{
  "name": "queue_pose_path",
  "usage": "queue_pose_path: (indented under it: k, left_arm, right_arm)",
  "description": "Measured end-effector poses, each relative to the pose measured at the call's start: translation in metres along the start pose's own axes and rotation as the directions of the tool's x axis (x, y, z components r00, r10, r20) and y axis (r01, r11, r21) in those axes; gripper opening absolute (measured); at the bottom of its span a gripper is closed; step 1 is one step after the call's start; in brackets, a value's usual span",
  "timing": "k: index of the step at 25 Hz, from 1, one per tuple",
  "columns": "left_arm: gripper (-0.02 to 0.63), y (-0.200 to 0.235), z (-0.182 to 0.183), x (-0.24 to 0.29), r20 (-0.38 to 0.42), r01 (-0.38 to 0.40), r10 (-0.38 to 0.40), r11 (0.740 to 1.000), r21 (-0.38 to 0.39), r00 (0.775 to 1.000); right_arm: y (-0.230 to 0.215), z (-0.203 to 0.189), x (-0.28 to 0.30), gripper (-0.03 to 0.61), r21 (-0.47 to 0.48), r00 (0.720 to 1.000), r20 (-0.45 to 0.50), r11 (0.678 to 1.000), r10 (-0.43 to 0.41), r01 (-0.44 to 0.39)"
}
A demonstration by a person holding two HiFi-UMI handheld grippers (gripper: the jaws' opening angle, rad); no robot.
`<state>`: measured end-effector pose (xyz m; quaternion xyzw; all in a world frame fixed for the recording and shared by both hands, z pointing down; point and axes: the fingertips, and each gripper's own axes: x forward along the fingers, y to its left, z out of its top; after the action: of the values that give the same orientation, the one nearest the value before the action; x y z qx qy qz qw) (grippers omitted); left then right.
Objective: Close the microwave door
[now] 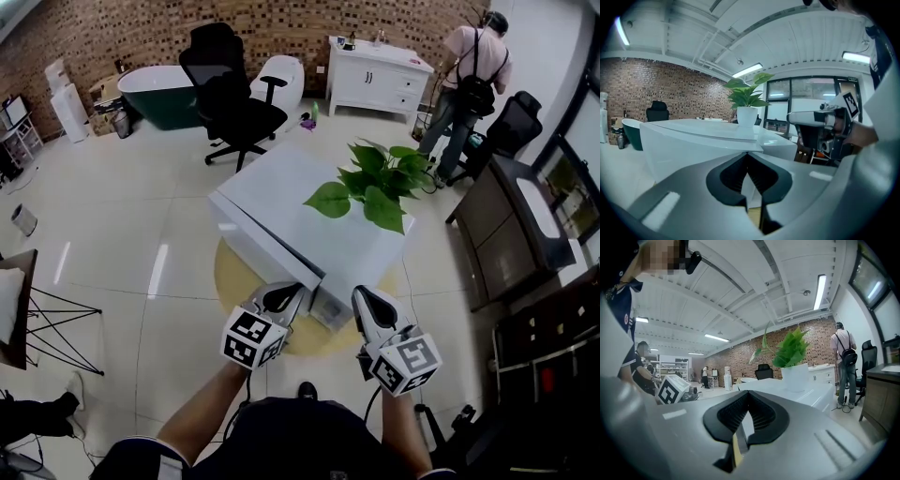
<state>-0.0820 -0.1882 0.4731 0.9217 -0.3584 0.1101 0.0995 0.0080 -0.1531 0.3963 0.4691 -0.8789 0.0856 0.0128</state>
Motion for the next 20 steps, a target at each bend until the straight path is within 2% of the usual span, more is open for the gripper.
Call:
queue_pose_path:
  k: [7,12,18,20]
  left_arm:
    - [0.009,0.0,0.003,0.02,-0.039,-0.043,0.044,0.998,0.039,0.998]
    - [0.006,0.001,0.005,0.02,-0.011,-0.047,0.048,0.999,0.012,0.999]
    - [0.006,-0.001,0.002,0.019,-0.03,-0.071,0.071,0.997,0.025,0.997]
    - [0.008,-0.002,0.006,0.016,-0.014,-0.091,0.091,0.995,0.042,0.996]
  right_arm:
    - [-0.012,0.001,0.0,0.002,0.005,1.0,0.003,1.0,0.003,-0.003]
    - [-0.016,0.007,0.003,0.002,-0.004,1.0,0.014,1.0,0.025,-0.025]
    - [-0.008,0.003,0.008,0.002,-0.014,0.995,-0.008,0.995,0.098,-0.098]
    - [-0.006,0.0,0.01,0.002,-0.024,0.992,-0.02,0.992,0.126,-0.126]
